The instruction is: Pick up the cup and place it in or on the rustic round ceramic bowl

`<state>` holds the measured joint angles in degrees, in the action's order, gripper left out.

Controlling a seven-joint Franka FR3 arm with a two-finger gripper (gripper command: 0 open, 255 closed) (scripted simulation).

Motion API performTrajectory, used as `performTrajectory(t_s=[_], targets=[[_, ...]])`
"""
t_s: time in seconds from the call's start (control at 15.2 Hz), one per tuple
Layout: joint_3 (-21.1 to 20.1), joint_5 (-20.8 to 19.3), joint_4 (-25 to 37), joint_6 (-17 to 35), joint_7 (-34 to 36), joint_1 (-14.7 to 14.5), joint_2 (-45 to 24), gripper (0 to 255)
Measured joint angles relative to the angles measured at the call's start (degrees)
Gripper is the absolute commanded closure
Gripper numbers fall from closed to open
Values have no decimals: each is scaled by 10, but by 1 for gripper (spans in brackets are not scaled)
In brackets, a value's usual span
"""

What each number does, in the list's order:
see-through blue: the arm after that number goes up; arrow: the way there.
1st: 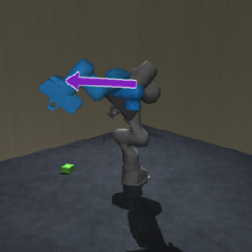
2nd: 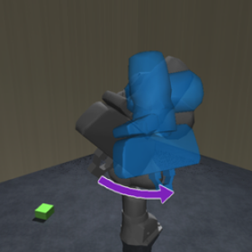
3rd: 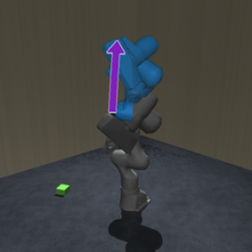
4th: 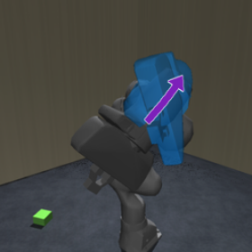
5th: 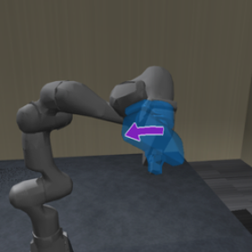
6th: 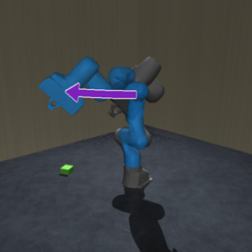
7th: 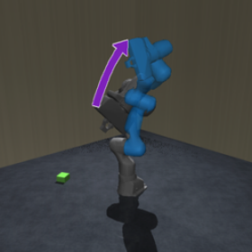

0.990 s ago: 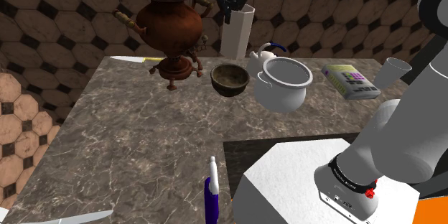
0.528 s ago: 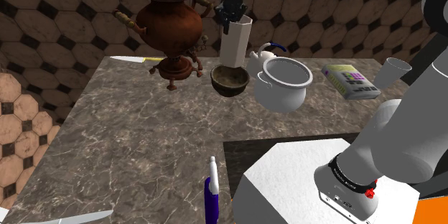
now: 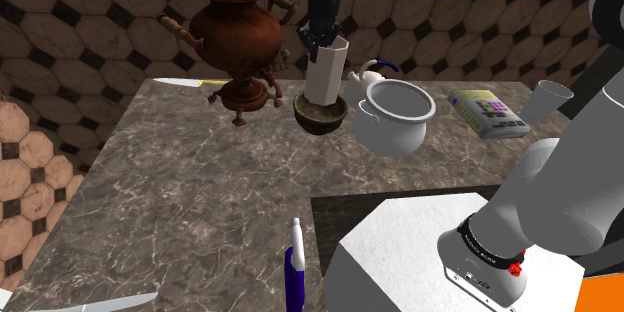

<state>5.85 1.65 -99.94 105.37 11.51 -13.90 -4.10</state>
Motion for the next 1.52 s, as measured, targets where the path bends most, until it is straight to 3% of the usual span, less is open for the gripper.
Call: performTrajectory(t_s=[0.4,0.79,0.86,1.25,1.52], targets=[[0,1,-40,44,-1,0,-4,255],[0,1,-44,49,-2,0,-5,255],[0,1,-44,49,-2,0,-5,0],[0,1,-44,49,-2,0,-5,0],[1,0,8,-5,-1,1,-1,0]])
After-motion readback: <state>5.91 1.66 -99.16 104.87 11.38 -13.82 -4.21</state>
